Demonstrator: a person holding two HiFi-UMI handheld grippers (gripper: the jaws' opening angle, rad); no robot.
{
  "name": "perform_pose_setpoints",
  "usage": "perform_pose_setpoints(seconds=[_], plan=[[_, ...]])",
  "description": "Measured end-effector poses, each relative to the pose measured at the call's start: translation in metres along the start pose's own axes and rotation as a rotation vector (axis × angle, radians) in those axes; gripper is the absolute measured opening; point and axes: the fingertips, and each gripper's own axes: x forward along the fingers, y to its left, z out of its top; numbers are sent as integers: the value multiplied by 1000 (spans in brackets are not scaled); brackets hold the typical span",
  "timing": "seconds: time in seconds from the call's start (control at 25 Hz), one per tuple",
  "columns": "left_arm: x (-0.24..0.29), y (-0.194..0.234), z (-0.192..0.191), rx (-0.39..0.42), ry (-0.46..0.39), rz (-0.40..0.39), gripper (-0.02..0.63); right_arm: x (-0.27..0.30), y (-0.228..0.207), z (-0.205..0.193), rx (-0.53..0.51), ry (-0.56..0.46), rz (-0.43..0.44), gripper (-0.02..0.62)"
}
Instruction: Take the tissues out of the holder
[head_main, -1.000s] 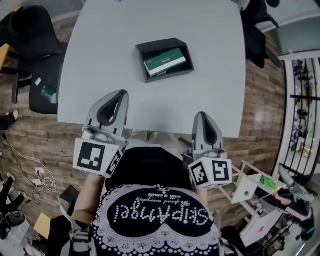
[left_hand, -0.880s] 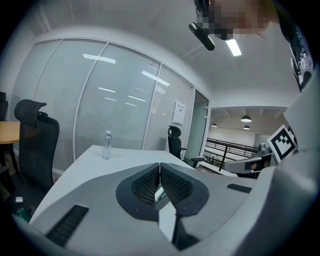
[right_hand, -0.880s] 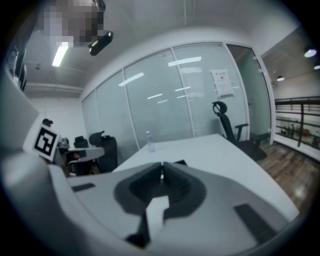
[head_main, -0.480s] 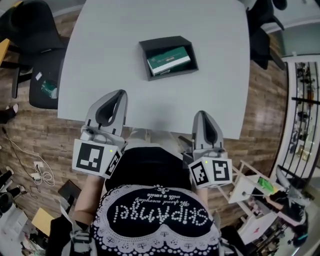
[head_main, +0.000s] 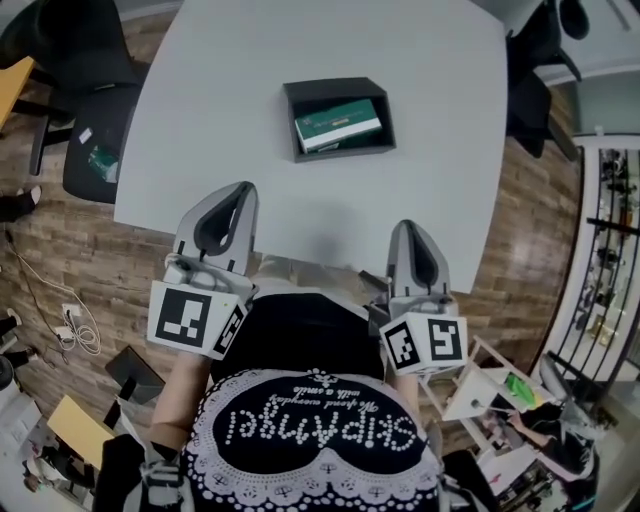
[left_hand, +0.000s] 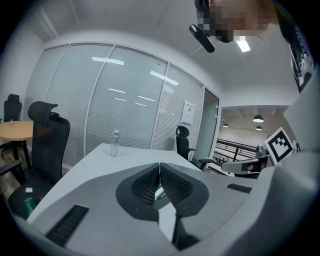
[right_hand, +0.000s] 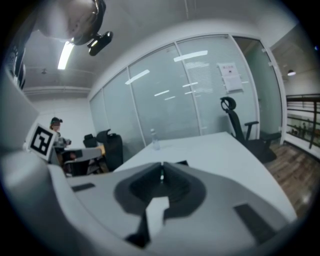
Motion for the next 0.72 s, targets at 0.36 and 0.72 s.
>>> perform_pose_setpoints(seconds=[0.36, 0.72], plan=[[-1, -8, 8, 27, -23, 31, 25, 1, -8, 10, -7, -28, 28, 34], [-1, -12, 12, 53, -40, 36, 25, 0, -10, 18, -20, -52, 30, 34]])
